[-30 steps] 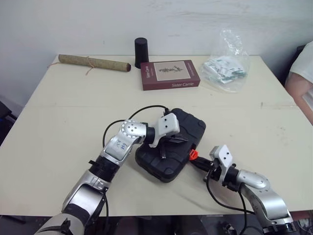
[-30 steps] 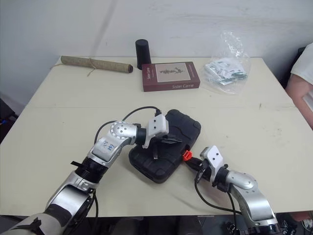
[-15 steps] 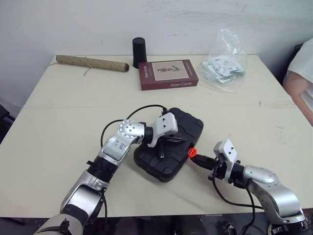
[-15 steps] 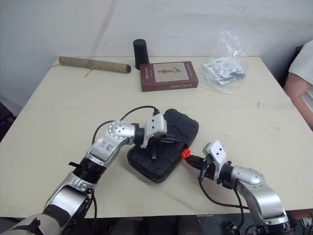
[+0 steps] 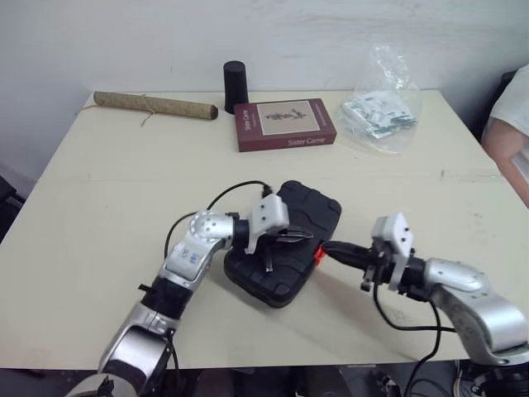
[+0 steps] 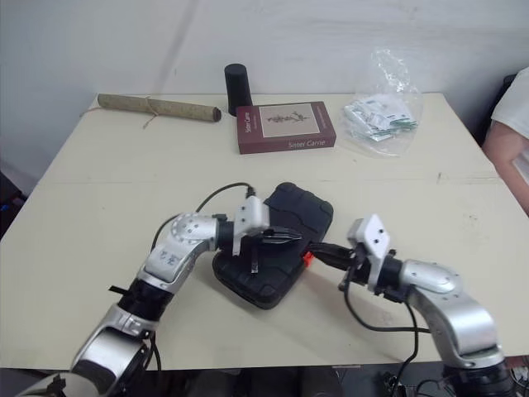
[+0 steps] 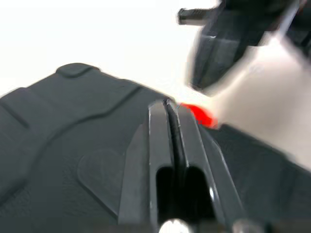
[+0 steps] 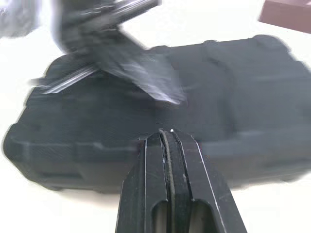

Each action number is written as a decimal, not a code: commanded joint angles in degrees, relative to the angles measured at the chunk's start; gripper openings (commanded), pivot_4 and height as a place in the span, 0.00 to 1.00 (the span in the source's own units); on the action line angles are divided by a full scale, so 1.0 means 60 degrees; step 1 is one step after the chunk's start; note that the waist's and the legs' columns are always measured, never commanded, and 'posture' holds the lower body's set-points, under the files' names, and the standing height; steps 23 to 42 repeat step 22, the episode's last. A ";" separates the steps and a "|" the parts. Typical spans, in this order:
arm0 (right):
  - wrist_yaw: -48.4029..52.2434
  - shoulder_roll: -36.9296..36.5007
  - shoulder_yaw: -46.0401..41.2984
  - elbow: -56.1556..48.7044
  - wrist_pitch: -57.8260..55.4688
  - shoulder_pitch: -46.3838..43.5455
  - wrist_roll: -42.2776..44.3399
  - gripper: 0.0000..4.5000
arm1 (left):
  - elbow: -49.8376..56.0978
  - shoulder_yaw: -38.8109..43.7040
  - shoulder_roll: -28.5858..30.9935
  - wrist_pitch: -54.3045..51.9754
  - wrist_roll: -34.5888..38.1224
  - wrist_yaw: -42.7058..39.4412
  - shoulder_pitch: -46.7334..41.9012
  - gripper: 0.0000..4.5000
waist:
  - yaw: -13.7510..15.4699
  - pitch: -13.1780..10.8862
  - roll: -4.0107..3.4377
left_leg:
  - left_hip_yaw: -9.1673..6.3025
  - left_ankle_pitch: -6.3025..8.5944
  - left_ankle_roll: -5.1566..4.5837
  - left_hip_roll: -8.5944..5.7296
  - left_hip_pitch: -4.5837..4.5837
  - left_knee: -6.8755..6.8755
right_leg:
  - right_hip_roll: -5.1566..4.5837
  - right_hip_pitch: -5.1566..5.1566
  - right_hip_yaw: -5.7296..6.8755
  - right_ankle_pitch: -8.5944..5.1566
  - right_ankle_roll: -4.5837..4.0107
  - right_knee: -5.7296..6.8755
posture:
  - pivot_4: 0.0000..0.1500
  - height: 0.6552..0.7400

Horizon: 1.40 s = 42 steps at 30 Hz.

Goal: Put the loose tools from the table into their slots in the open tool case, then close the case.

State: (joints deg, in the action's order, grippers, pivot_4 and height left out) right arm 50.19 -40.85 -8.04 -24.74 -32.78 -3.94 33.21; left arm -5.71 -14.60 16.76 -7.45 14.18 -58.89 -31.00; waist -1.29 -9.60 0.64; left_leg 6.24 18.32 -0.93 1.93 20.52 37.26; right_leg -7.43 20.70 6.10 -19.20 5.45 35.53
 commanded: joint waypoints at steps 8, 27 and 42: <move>0.3579 -0.3256 -0.3660 0.1324 0.3473 0.1776 -0.1341 1.00 | 0.2300 0.3926 0.4255 -0.1268 0.1753 -0.0854 0.1437 0.99 | 0.0212 -0.0126 -0.0008 | -0.0011 -0.0055 -0.0012 -0.0037 0.0155 0.0012 | -0.0004 0.0119 0.0026 0.0018 0.0016 0.0001 | 1.00 1.00; 0.3570 -0.3551 -0.3627 0.4078 0.5032 0.0891 -0.2115 1.00 | 0.1683 0.7557 0.5394 -0.0404 0.1010 0.0254 0.6548 0.99 | 0.0347 -0.0242 0.0075 | 0.0023 0.0012 0.0037 -0.0034 0.0133 -0.0020 | -0.0061 0.0141 -0.0015 0.0036 0.0018 -0.0032 | 1.00 1.00; 0.3570 -0.3551 -0.3627 0.4078 0.5032 0.0891 -0.2115 1.00 | 0.1683 0.7557 0.5394 -0.0404 0.1010 0.0254 0.6548 0.99 | 0.0347 -0.0242 0.0075 | 0.0023 0.0012 0.0037 -0.0034 0.0133 -0.0020 | -0.0061 0.0141 -0.0015 0.0036 0.0018 -0.0032 | 1.00 1.00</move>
